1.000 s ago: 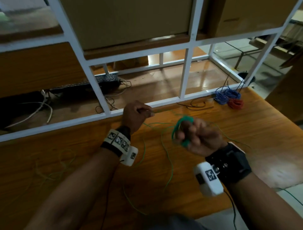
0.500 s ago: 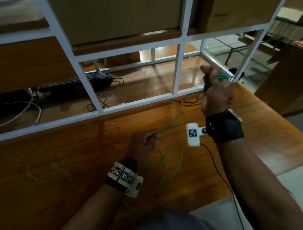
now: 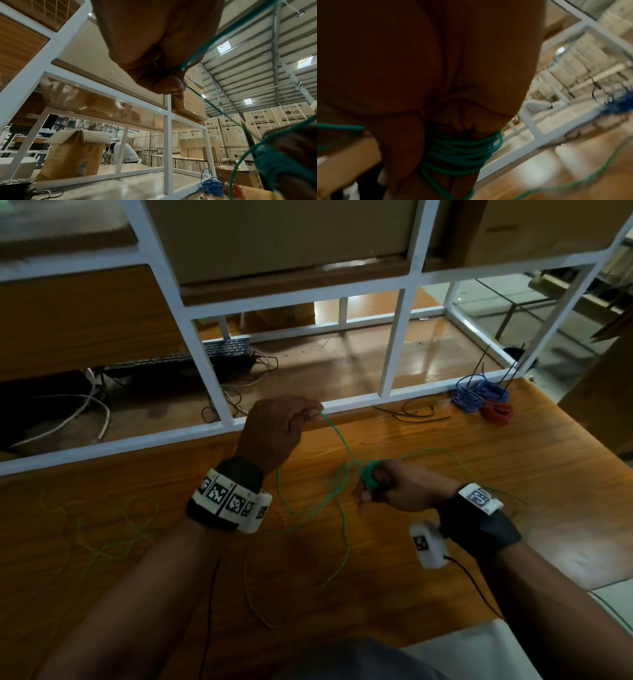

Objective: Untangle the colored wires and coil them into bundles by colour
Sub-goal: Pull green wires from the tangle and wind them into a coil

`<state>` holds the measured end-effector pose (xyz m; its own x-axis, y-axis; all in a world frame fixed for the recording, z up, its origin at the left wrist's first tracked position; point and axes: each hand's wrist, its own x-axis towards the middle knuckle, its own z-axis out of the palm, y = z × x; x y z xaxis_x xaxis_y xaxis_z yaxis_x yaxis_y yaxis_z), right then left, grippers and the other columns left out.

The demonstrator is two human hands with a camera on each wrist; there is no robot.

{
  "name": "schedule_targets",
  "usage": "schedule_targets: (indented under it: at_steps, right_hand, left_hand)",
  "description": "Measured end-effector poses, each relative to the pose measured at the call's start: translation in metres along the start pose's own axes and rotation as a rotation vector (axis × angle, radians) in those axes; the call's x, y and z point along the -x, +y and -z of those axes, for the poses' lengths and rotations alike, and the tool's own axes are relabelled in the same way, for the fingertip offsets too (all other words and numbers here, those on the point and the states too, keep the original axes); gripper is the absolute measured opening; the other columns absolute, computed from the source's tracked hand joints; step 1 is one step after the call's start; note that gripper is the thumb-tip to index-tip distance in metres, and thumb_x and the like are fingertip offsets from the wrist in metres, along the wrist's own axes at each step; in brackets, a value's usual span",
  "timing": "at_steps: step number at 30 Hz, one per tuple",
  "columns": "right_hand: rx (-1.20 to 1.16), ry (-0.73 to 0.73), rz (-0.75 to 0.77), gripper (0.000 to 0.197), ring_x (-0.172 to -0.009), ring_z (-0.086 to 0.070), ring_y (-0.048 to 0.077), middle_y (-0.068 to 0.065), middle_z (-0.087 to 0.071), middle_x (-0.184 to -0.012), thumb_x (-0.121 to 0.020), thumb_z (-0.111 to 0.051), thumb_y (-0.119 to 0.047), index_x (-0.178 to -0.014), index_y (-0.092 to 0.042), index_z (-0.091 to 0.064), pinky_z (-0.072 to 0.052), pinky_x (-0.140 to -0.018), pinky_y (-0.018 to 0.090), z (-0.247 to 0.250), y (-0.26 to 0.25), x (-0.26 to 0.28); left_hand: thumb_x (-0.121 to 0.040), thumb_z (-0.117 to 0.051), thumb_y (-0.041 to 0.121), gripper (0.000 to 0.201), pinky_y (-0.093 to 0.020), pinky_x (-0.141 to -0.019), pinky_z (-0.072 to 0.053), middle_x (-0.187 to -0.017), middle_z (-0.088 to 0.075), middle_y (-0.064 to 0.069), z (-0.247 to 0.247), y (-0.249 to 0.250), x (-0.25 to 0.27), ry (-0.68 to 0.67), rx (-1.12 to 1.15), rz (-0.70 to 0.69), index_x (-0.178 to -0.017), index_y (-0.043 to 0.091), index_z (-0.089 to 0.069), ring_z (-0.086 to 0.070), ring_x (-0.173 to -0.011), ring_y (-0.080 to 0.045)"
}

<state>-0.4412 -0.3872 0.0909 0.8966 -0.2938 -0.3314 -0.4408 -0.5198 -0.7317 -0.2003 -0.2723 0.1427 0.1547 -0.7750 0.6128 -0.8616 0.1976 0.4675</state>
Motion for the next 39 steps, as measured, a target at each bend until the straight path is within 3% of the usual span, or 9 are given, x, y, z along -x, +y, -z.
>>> schedule_targets:
  at_steps: [6,9,14,17,21,24,28,35,39]
  right_hand:
    - [-0.857,-0.271,0.429,0.013,-0.113,-0.069,0.032,0.018,-0.077,-0.095,-0.098,-0.06,-0.005,-0.102,0.001,-0.07,-0.051,-0.098,0.034,-0.006,-0.022,0.016]
    - [-1.371,-0.408,0.608,0.015,-0.116,-0.066,0.038,0.03,-0.072,-0.098,-0.097,-0.059,0.002,-0.108,0.011,-0.065,-0.053,-0.099,0.041,-0.005,-0.041,0.021]
    - [-1.646,0.045,0.752,0.023,-0.125,-0.061,0.033,0.024,-0.068,-0.118,-0.1,-0.047,-0.002,-0.116,0.009,-0.059,-0.049,-0.11,0.042,0.012,-0.075,0.006]
    - [-1.421,0.628,0.595,0.022,-0.123,-0.064,0.025,0.011,-0.075,-0.115,-0.099,-0.055,-0.017,-0.116,-0.005,-0.062,-0.046,-0.112,0.039,0.018,-0.067,-0.013]
    - [-0.285,1.111,0.265,0.022,-0.113,-0.063,-0.001,0.002,-0.075,-0.11,-0.105,-0.055,-0.019,-0.114,-0.009,-0.072,-0.051,-0.099,0.026,0.012,-0.036,-0.022]
    - [0.15,0.857,0.059,0.012,-0.085,-0.06,-0.002,-0.006,-0.067,-0.095,-0.102,-0.061,-0.028,-0.106,-0.02,-0.069,-0.047,-0.074,0.025,0.004,-0.022,-0.021]
    - [0.439,0.309,-0.077,0.025,-0.098,-0.068,0.027,0.009,-0.072,-0.104,-0.09,-0.075,-0.031,-0.104,-0.011,-0.074,-0.054,-0.085,0.037,-0.018,-0.01,-0.027]
    - [0.525,0.551,0.05,0.014,-0.079,-0.067,0.03,0.008,-0.07,-0.084,-0.084,-0.066,-0.001,-0.081,-0.013,-0.073,-0.05,-0.072,0.033,-0.008,-0.009,-0.027]
    - [0.496,0.648,-0.028,0.014,-0.077,-0.065,0.021,0.001,-0.069,-0.084,-0.091,-0.067,-0.007,-0.083,-0.017,-0.072,-0.043,-0.068,0.027,0.0,0.003,-0.023]
  left_hand:
    - [-0.095,-0.063,0.019,0.019,-0.018,-0.043,-0.047,-0.079,-0.073,0.005,-0.013,-0.014,-0.008,0.026,0.188,0.234,-0.11,0.013,-0.074,-0.057,-0.04,-0.009]
    - [-0.092,-0.064,0.004,0.02,-0.01,-0.053,-0.045,-0.067,-0.064,0.021,-0.028,-0.016,0.004,-0.027,0.212,0.222,-0.107,0.01,-0.075,-0.058,-0.049,0.006]
    - [-0.092,-0.061,0.019,0.02,-0.015,-0.066,-0.049,-0.091,-0.075,0.005,-0.063,0.01,0.035,-0.226,0.112,0.096,-0.103,0.017,-0.077,-0.064,-0.076,-0.002]
    - [-0.091,-0.051,0.037,0.039,-0.031,-0.065,-0.051,-0.1,-0.075,-0.01,-0.075,0.027,0.049,-0.312,-0.016,0.074,-0.118,0.018,-0.072,-0.07,-0.079,-0.026]
    - [-0.086,-0.072,0.032,0.03,-0.025,-0.066,-0.042,-0.09,-0.076,-0.006,-0.064,0.026,0.062,-0.351,-0.074,0.205,-0.114,0.02,-0.073,-0.068,-0.075,-0.02]
    - [-0.07,-0.083,0.043,0.025,-0.027,-0.063,-0.053,-0.08,-0.075,0.002,-0.048,0.004,0.071,-0.353,0.121,0.52,-0.09,0.03,-0.077,-0.065,-0.064,-0.011]
    - [-0.062,-0.091,0.035,0.021,-0.038,-0.06,-0.06,-0.069,-0.072,0.007,-0.026,-0.01,0.072,-0.367,0.233,0.631,-0.072,0.025,-0.075,-0.067,-0.061,-0.008]
    - [-0.056,-0.093,0.04,0.039,-0.017,-0.051,-0.041,-0.062,-0.066,0.011,0.003,0.005,0.057,-0.719,0.26,0.557,-0.087,0.023,-0.077,-0.055,-0.054,0.001]
    - [-0.071,-0.087,0.031,0.02,-0.026,-0.05,-0.046,-0.059,-0.067,0.002,0.001,-0.013,0.066,-0.579,0.296,0.721,-0.067,0.019,-0.073,-0.058,-0.05,-0.006]
